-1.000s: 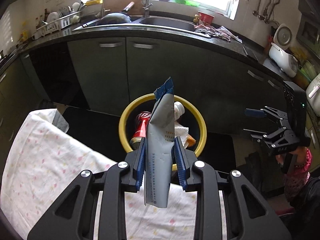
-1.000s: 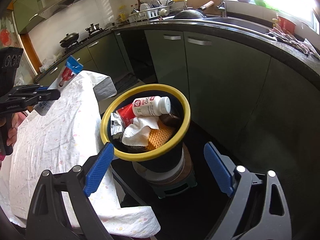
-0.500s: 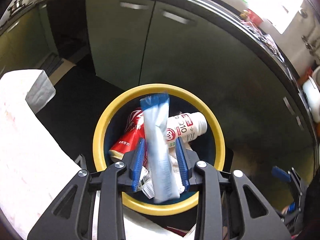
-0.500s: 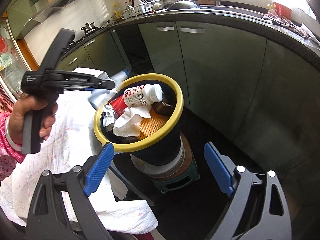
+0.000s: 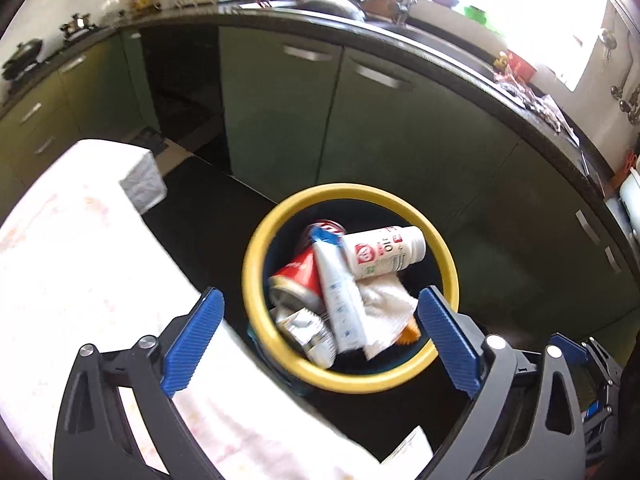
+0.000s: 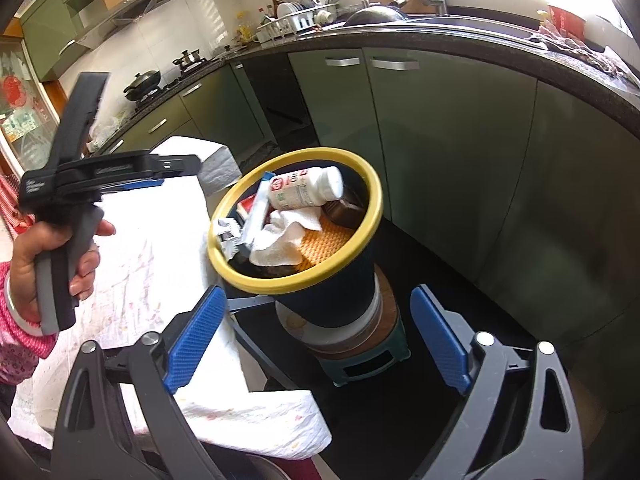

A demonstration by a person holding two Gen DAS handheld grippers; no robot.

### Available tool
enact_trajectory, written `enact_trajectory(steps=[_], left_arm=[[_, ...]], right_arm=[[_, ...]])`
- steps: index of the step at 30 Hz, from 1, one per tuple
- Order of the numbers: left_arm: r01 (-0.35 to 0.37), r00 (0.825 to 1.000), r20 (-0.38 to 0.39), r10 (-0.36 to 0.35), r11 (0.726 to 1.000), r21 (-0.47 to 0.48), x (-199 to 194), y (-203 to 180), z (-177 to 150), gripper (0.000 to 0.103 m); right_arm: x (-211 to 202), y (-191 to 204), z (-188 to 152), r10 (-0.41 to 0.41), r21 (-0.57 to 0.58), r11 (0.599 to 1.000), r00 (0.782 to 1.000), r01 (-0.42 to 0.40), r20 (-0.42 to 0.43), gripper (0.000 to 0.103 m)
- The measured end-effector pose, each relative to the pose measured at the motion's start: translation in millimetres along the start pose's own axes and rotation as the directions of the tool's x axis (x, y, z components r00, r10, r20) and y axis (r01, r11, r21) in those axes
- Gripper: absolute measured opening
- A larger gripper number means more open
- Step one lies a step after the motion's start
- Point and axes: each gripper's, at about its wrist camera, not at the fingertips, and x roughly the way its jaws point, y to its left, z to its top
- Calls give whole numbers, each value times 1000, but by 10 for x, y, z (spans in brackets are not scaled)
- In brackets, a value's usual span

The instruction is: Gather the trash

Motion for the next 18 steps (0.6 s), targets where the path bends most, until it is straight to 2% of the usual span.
enact_trajectory(steps=[3, 5, 7, 8, 11, 15, 17, 18], left_arm=[[-52, 994, 95, 54, 998, -28, -454, 157, -269, 98], [-117, 978, 168, 122, 992, -42, -788, 249, -465, 98], [-231, 940, 236, 244, 970, -80, -1157, 346, -699, 98], [-282, 915, 267, 301, 953, -108, -1354, 402, -843, 98], [-400, 851, 293, 436, 899, -179, -1864, 586, -1257, 98], [-480, 774, 301, 557, 826, -294, -2538, 824, -1827, 98], [-515, 723, 300, 622, 775, -367, -2866, 922, -2113, 98], [-522, 703, 298, 645, 754, -399, -3022, 999, -2238, 98]], right_arm=[[-34, 159, -22, 19, -32, 999, 1000, -19, 9, 93], [-58, 271, -33, 40, -55, 998, 999, -39, 19, 96], [-82, 407, -43, 53, -81, 995, 998, -51, 32, 96], [-95, 484, -42, 59, -100, 993, 997, -55, 39, 96], [-136, 740, -35, 74, -161, 985, 996, -64, 58, 96], [-244, 1088, -47, 99, -244, 967, 991, -75, 88, 96], [-328, 1257, -66, 113, -287, 955, 988, -79, 104, 96], [-378, 1328, -76, 114, -304, 950, 987, -74, 115, 96]])
